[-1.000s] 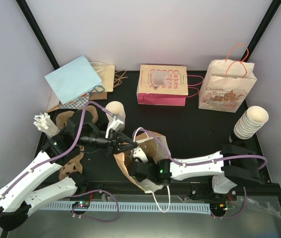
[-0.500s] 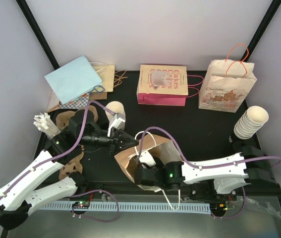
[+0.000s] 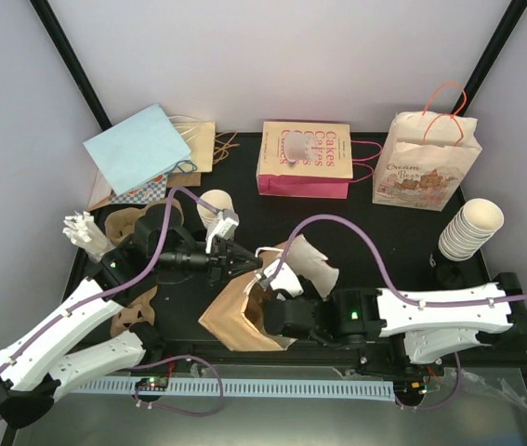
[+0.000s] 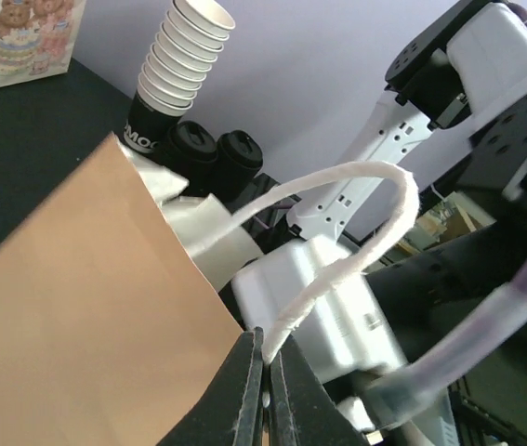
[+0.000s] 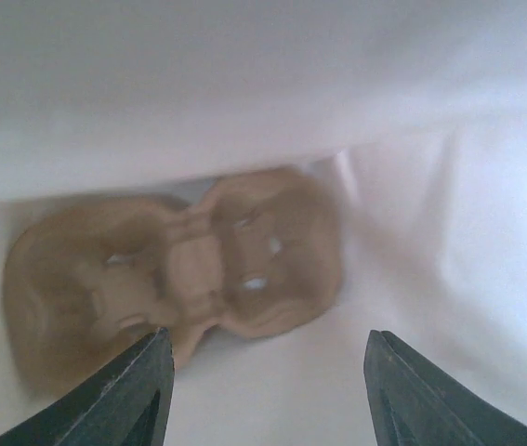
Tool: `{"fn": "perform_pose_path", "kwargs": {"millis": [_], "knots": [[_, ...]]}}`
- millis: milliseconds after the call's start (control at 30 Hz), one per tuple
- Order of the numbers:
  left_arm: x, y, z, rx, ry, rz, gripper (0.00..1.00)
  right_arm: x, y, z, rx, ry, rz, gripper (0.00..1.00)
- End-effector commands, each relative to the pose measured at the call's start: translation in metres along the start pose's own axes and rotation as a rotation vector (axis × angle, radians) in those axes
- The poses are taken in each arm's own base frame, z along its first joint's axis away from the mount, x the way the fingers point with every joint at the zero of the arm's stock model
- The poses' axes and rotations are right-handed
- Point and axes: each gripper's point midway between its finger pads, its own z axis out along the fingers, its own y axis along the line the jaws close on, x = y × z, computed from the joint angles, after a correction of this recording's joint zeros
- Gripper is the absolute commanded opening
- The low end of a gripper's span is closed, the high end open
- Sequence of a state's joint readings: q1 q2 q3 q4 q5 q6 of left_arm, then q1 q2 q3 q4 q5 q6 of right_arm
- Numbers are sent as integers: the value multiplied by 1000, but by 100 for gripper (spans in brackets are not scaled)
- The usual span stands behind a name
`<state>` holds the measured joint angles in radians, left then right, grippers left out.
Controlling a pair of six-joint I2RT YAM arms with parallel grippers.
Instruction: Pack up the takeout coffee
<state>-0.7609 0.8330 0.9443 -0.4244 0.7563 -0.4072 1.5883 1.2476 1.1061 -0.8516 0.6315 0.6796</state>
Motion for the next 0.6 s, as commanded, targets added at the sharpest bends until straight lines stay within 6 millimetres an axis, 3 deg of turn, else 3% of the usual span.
{"fn": "perform_pose_path", "kwargs": {"millis": [0, 133, 300, 567], "knots": [[-8, 0, -2, -28, -18, 21, 1, -30, -15, -31, 2, -73, -14, 58], [-6, 3, -1, -38, -15, 17, 2, -42, -20, -49, -67, -90, -7, 58], [-11, 0, -3, -37, -29, 24, 2, -40, -37, -50, -8, -61, -24, 58], [-11, -5, -8, -36, -27, 32, 2, -61, -64, -73, -79, -88, -4, 59]]}}
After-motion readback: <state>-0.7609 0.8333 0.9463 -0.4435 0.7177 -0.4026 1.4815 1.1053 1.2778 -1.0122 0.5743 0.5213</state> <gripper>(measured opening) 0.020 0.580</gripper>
